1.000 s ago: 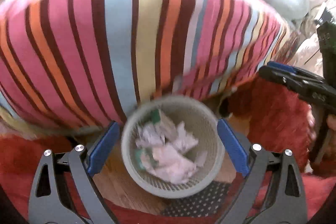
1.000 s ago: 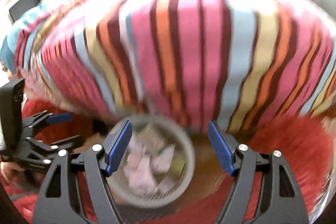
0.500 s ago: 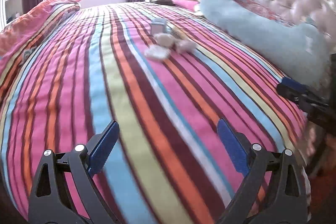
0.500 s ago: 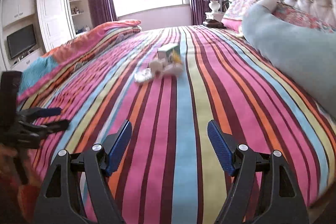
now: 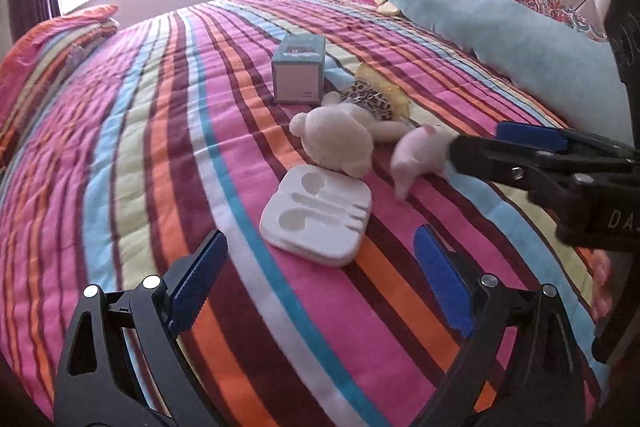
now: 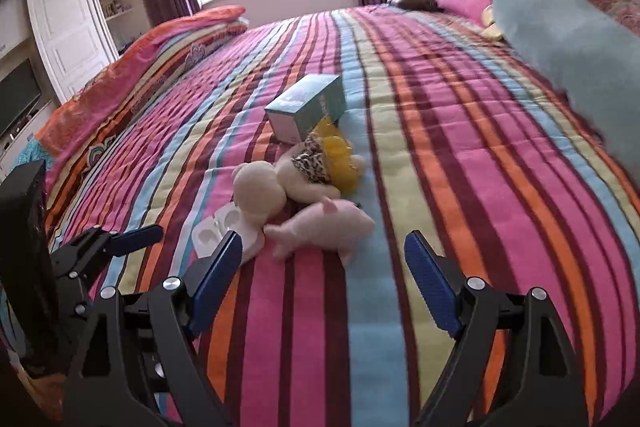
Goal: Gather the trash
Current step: 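Grasp the white earphone case with the left tool while the right tool grasps the pink plush fish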
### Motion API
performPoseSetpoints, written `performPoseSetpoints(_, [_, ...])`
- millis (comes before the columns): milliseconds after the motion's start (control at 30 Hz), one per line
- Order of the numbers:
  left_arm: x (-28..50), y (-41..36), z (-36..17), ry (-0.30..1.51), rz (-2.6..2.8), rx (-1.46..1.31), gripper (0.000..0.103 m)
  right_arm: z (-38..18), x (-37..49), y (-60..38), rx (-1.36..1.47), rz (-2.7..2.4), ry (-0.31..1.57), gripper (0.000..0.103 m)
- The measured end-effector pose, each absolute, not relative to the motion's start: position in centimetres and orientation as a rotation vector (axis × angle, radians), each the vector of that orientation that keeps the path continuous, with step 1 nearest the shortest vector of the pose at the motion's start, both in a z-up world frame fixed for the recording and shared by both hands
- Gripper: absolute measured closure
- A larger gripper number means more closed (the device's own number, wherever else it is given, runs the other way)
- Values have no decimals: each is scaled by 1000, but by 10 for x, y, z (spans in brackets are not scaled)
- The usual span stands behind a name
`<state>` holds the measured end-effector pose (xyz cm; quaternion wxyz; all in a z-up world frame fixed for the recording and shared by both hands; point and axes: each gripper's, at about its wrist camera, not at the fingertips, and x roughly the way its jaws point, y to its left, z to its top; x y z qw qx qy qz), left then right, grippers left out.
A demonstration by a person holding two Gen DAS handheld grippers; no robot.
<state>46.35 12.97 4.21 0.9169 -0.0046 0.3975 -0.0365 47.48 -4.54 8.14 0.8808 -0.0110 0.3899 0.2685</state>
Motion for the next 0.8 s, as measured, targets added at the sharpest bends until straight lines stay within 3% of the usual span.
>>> performPoseSetpoints(433, [508, 125, 19, 923, -11, 66, 11, 45, 510, -14, -157, 523, 886, 26])
performPoseSetpoints(467, [509, 126, 19, 925, -14, 58, 12, 46, 509, -18, -146, 527, 880, 36])
performPoseSetpoints(500, [509, 128, 19, 924, -18, 45, 14, 47, 509, -21, -137, 524, 877, 54])
performPoseSetpoints(533, [507, 129, 20, 916, -16, 40, 27, 50, 507, -30, -105, 523, 870, 58])
performPoseSetpoints(567, [505, 130, 22, 899, -6, 38, 39, 50, 508, -34, -80, 528, 868, 61])
performPoseSetpoints(800, [476, 135, 29, 857, -11, -21, 39, 55, 469, -83, 25, 570, 847, 62])
